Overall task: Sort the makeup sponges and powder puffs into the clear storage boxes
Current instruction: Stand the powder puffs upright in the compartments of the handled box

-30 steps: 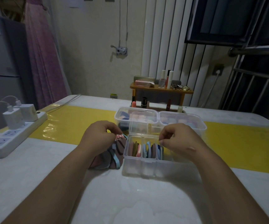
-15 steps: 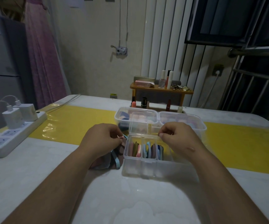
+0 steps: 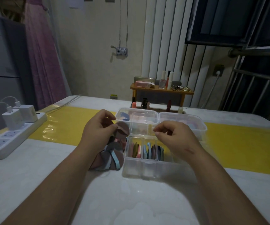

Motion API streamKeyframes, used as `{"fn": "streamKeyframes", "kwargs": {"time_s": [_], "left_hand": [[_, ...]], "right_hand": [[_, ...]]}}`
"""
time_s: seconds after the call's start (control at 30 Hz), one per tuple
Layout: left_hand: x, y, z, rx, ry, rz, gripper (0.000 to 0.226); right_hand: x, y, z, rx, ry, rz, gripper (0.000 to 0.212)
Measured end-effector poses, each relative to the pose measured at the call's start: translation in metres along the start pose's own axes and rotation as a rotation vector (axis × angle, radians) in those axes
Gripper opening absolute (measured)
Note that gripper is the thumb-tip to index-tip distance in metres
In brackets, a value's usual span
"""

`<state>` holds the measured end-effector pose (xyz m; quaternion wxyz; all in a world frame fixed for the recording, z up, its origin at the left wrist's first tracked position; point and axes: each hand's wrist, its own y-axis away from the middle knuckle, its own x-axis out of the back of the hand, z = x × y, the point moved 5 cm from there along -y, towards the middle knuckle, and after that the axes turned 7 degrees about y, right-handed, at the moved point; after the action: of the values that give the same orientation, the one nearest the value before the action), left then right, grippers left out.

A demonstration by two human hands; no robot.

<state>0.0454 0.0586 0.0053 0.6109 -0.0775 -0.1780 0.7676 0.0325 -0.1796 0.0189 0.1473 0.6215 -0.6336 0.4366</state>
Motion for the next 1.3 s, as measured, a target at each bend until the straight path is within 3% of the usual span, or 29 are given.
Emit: {"fn": "streamKeyframes", "kwargs": {"time_s": [0.23,0.47,0.57,0.87,1.0,1.3], "left_hand": [[-0.009,0.003,-0.002,0.014,0.07,-0.06,0.033],[-0.018,0.006,0.002,0.04,0.12,-0.099,0.027],[-0.02,0.009,0.006,0.024,0.159,-0.144,0.025],[-0.027,0.011,0.0,0.007,0.05,-0.24,0.025],[-0.028,0.013,0.001,0.0,-0.015,-0.238,0.013],[-0.029,0.009,-0.007,-0.003,-0.037,-0.242,0.015]], "right_hand": [[-0.007,-0.001,-0.004,0.014,-0.066,-0.069,0.022],[-0.011,0.001,-0.013,0.048,-0.115,-0.151,0.042],[-0.012,0.0,-0.015,0.056,-0.074,-0.148,0.037],[0.011,-0.001,-0.011,0.053,-0.172,0.125,0.02],[0.016,0.001,-0.011,0.025,-0.268,0.157,0.023],[0.022,0.001,-0.002,-0.017,-0.232,0.211,0.018]]}}
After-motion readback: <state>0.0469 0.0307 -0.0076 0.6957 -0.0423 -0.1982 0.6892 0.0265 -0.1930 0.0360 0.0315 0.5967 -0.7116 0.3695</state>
